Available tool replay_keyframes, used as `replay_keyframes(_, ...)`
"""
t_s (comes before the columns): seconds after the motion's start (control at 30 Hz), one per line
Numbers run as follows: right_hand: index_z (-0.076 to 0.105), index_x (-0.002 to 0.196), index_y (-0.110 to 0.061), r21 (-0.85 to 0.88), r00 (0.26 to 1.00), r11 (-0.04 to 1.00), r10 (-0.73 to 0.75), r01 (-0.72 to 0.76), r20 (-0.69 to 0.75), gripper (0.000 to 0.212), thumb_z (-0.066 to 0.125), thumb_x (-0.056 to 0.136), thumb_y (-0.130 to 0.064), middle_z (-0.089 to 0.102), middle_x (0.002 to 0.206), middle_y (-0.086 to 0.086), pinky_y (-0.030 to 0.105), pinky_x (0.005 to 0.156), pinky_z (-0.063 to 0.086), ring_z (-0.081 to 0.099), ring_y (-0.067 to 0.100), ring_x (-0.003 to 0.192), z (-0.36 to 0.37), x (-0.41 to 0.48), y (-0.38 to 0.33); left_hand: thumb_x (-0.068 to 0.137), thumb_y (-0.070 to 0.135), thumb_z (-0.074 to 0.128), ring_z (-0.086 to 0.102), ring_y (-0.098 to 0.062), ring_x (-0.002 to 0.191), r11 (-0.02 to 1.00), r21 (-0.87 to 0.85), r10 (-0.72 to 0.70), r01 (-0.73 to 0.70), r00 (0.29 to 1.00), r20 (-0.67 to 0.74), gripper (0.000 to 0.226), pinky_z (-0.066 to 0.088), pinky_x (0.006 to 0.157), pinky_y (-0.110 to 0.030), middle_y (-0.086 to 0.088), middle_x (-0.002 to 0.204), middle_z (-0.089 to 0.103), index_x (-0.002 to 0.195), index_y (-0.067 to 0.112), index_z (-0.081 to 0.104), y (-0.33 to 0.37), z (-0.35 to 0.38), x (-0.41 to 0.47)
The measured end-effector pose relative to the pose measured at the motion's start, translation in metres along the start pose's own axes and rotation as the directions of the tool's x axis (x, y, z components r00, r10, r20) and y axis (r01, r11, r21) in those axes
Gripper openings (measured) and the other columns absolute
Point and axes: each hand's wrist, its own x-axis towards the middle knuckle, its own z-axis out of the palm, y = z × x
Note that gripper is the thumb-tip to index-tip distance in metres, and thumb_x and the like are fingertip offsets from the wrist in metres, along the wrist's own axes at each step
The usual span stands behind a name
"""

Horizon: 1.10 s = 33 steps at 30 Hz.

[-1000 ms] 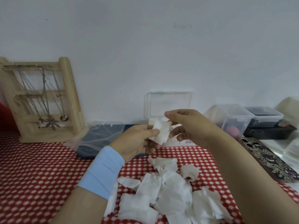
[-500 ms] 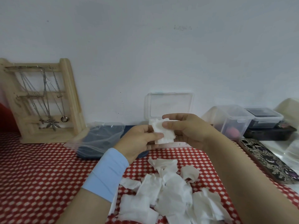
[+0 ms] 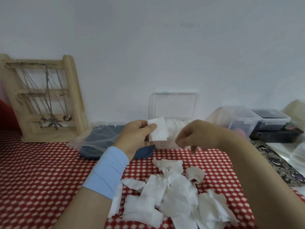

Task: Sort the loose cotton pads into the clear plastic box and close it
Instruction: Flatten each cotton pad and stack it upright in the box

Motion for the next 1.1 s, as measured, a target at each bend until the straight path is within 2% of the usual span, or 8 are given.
replay_keyframes(0.1,0.075,0.106,-0.032,-0.358,0.938,0.927,0.22,-0.115,0.267,0.026,0.076,0.084,-0.047,0.076,0.098,-0.015,0.025,0.073,0.056,0.075,0.007,0.081,-0.001,-0.007,0.004,0.098,0.012,0.062,0.07,-0.024,0.103,0.997,0.07,-0.013,0.012,1.0,0.005,0.013,0.062,0.065,-0.027,-0.01,0.114,0.07,0.11,0.008,0.065,0.001,0.0,0.0)
replay_keyframes(0.23,0.075,0.115,-0.031,-0.415,0.882,0.908,0.243,-0.06,0.403,0.042,0.078,0.08,-0.053,0.074,0.11,-0.01,0.03,0.087,0.058,0.071,0.013,0.098,0.007,-0.001,0.0,0.098,0.011,0.063,0.069,-0.021,0.1,0.988,0.153,-0.007,0.004,1.0,0.024,0.007,0.061,0.06,-0.025,-0.003,0.11,0.069,0.097,0.018,0.064,0.0,0.005,-0.002)
replay_keyframes(0.4,0.077,0.098,-0.034,-0.155,0.952,0.987,0.002,0.048,0.307,0.012,0.078,0.086,-0.036,0.076,0.1,-0.015,0.031,0.096,0.055,0.071,0.011,0.098,-0.004,-0.005,0.006,0.098,0.014,0.064,0.069,-0.02,0.102,0.972,0.234,0.011,-0.01,1.0,-0.003,0.007,0.063,0.069,-0.03,-0.001,0.11,0.069,0.095,0.021,0.065,-0.003,0.005,-0.001)
replay_keyframes(0.5,0.072,0.103,-0.022,0.22,0.964,0.966,-0.179,0.134,0.196,0.021,0.078,0.086,-0.012,0.076,0.107,0.0,0.036,0.092,0.057,0.073,0.023,0.099,-0.013,-0.004,0.014,0.098,0.015,0.064,0.07,-0.02,0.1,0.971,0.239,0.017,-0.014,1.0,-0.007,0.007,0.062,0.069,-0.029,0.0,0.109,0.07,0.095,0.021,0.066,-0.003,0.006,0.0)
replay_keyframes(0.67,0.069,0.108,-0.013,0.807,0.952,0.55,-0.301,0.215,-0.049,0.04,0.076,0.071,0.001,0.07,0.097,0.006,0.032,0.071,0.061,0.071,0.024,0.086,0.001,0.007,0.005,0.098,0.016,0.063,0.074,-0.021,0.097,0.99,0.138,-0.019,0.011,0.998,0.058,0.01,0.062,0.073,-0.033,-0.004,0.107,0.076,0.105,0.016,0.07,-0.004,0.01,-0.003)
replay_keyframes(0.77,0.069,0.109,-0.015,0.813,0.962,0.515,-0.173,0.273,-0.213,0.042,0.077,0.076,0.009,0.067,0.083,-0.001,0.029,0.069,0.06,0.07,0.018,0.076,0.016,0.015,-0.005,0.1,0.017,0.061,0.074,-0.025,0.101,0.998,-0.006,-0.057,0.058,0.989,0.137,0.021,0.062,0.082,-0.043,-0.009,0.11,0.076,0.118,0.01,0.068,-0.002,0.012,-0.004)
replay_keyframes(0.9,0.068,0.117,-0.024,0.631,0.937,0.729,-0.044,0.267,-0.346,0.045,0.085,0.078,-0.008,0.066,0.093,-0.001,0.032,0.069,0.055,0.066,0.012,0.073,0.025,0.017,-0.01,0.093,0.013,0.069,0.074,-0.026,0.101,0.994,-0.103,-0.023,0.047,0.974,0.224,0.028,0.063,0.078,-0.039,-0.013,0.112,0.075,0.119,0.004,0.065,0.003,0.012,-0.008)
replay_keyframes(1.1,0.077,0.106,-0.017,0.718,0.984,0.685,0.012,0.122,-0.178,0.025,0.081,0.083,-0.025,0.077,0.105,0.01,0.034,0.078,0.054,0.068,0.023,0.087,0.02,0.014,-0.009,0.08,0.003,0.081,0.074,-0.022,0.1,0.996,0.074,0.046,-0.049,0.998,0.041,0.04,0.061,0.086,-0.042,-0.004,0.109,0.076,0.117,0.011,0.066,-0.002,0.009,-0.001)
